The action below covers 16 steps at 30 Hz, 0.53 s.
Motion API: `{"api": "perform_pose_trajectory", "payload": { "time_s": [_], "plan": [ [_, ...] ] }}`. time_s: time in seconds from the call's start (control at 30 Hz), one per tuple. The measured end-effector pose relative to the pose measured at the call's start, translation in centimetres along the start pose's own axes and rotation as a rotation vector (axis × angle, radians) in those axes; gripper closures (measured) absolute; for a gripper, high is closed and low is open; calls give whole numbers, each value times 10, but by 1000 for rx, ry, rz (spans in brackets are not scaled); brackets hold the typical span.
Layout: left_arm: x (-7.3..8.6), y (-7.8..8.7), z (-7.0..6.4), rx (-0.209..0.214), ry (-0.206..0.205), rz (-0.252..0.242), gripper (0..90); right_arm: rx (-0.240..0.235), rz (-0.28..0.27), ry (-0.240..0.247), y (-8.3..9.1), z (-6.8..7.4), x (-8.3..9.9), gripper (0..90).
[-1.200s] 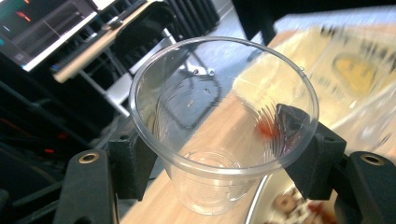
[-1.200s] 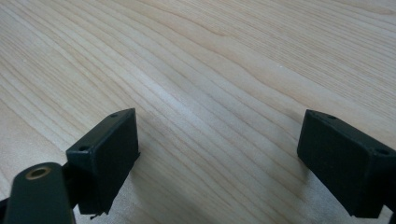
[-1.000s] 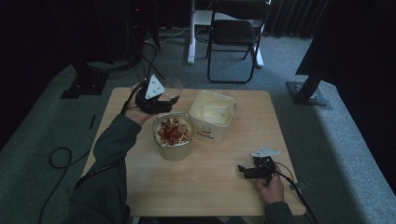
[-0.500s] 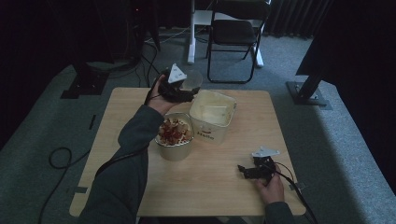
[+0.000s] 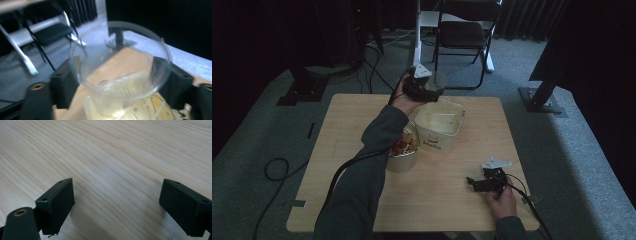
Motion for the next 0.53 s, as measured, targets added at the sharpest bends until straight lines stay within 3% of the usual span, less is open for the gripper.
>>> {"api": "perform_pose_trajectory", "payload": {
  "time_s": [0.07,0.2,0.53],
  "plan": [
    [5,-6,-2,33,9,26,179,0,0,0,0,0,0,122],
    [4,-3,2,25,25,10,162,0,0,0,0,0,0,122],
    [-10,25,12,-10,-10,-23,158,0,0,0,0,0,0,123]
  ]
}}
Point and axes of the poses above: each handheld gripper's, and its own axes: y roughly backward along the jaws, x roughly out of its underside, z roughly to its left, the point moved 3 cm from there along -y, roughly forward along the jaws, and after that the axes turned 8 degrees about -x, right-handed, at the moved point
